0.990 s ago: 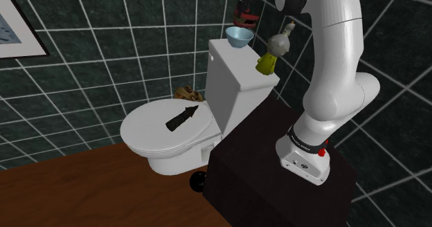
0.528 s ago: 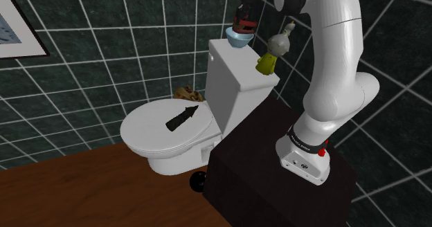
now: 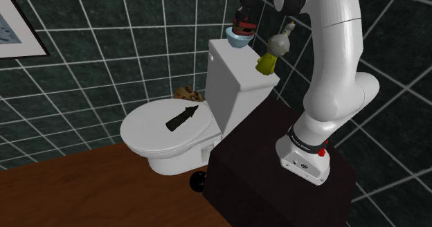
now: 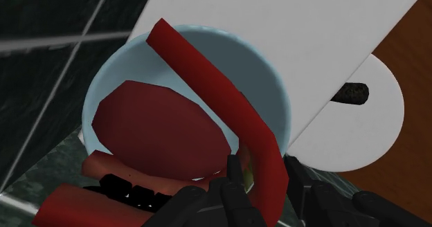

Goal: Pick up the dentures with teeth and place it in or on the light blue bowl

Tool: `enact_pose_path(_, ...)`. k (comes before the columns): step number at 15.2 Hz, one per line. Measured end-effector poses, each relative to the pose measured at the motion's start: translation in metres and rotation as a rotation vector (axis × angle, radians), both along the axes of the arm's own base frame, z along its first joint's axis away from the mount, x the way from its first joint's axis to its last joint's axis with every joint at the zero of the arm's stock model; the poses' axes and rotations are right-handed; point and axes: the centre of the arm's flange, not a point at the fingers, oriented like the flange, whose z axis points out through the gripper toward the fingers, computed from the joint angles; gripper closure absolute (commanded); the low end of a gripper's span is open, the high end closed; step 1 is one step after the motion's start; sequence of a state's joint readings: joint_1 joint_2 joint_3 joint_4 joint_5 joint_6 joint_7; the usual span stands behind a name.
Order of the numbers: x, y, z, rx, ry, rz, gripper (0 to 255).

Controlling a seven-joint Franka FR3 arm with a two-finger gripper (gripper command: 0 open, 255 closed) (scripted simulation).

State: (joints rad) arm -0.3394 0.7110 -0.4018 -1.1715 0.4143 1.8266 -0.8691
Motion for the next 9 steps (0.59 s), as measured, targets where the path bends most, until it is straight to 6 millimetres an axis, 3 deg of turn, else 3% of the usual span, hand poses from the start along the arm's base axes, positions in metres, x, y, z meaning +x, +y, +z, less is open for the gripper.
enact_pose_path(1, 0.000, 0.000, 0.000, 0.000, 0.000, 0.000, 0)
enact_pose_path(7, 0.000, 0.000, 0.000, -0.001, -0.001, 0.000, 0)
enact_pose_path(9, 0.000, -0.002, 0.016, -0.001, -0.001, 0.000, 0)
